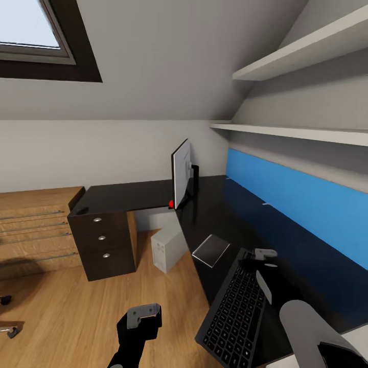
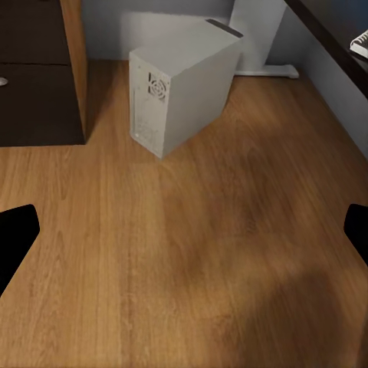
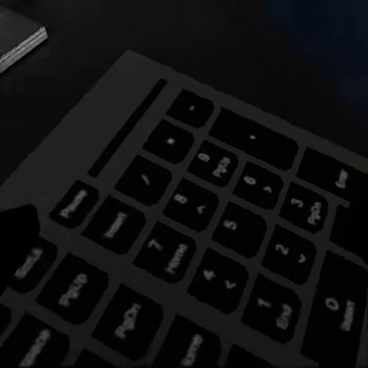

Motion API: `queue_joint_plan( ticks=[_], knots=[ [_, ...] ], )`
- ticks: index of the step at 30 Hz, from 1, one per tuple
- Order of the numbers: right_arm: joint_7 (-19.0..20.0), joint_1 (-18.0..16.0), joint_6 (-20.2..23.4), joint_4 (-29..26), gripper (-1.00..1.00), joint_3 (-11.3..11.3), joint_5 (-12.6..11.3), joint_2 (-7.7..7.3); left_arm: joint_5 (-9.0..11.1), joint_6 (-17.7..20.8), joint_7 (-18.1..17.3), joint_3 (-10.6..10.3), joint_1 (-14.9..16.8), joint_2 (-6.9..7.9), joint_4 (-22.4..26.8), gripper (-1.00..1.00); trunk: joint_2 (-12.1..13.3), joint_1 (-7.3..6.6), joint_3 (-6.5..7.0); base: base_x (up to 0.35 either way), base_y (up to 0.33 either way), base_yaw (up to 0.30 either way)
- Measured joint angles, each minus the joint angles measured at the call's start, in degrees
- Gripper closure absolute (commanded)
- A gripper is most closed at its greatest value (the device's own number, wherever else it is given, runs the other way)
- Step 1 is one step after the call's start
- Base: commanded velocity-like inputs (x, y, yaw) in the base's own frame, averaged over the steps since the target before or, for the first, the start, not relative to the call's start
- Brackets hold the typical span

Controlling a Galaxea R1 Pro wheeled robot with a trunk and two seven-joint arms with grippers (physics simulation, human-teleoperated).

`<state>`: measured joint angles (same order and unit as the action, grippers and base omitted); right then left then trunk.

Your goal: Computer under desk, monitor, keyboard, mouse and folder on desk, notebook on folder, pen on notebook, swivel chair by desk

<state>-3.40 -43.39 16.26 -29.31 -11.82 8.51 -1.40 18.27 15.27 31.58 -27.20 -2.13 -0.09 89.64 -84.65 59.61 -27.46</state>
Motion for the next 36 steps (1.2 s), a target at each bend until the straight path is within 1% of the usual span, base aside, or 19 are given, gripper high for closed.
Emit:
queue_joint_plan(
  ticks=[1, 4, 8, 15, 21, 33, 36],
  knots=[
    [2.46, 0.0, -0.02, 0.07, -1.0, -0.01, -0.06, 0.26, -0.01, 0.0, 0.0, 0.0, 0.0, 0.0, 0.0, -1.0, 0.0, 0.0, 0.0, 0.0, 0.0, 0.0],
    [3.68, 0.0, -0.03, 0.15, -1.0, -0.01, -0.05, 0.51, -0.03, 0.0, 0.0, 0.0, 0.0, 0.0, 0.0, -1.0, 0.0, 0.0, 0.0, 0.0, 0.0, 0.0],
    [5.69, 0.0, -0.08, 0.22, -1.0, 0.07, -0.06, 1.34, -0.05, -0.02, 0.0, 0.0, 0.0, -0.03, 0.01, -1.0, 0.0, 0.0, 0.0, 0.0, 0.0, 0.0],
    [8.32, 0.0, -0.12, 0.35, -1.0, 0.19, -0.07, 1.88, -0.05, -0.16, 0.0, -0.08, 0.0, -0.08, 0.23, -1.0, 0.0, 0.0, 0.0, 0.0, 0.0, 0.0],
    [8.61, 0.0, -0.12, 0.47, -1.0, 0.26, -0.06, 1.98, -0.01, -0.17, 0.0, -0.09, 0.0, -0.09, 0.25, -1.0, 0.0, 0.0, 0.0, 0.0, 0.0, 0.0],
    [8.26, -0.03, 0.38, -0.35, -1.0, 0.27, 0.26, 1.97, -0.04, -0.17, 0.0, -0.09, 0.0, -0.11, 0.26, -1.0, -4.81, 2.62, -2.14, 0.0, 0.0, 0.0],
    [8.18, -0.04, 0.46, -0.4, -1.0, 0.32, 0.14, 1.97, -0.05, -0.17, 0.0, -0.1, 0.0, -0.15, 0.25, -1.0, -4.82, 2.63, -2.14, 0.0, 0.0, 0.0]
  ],
)
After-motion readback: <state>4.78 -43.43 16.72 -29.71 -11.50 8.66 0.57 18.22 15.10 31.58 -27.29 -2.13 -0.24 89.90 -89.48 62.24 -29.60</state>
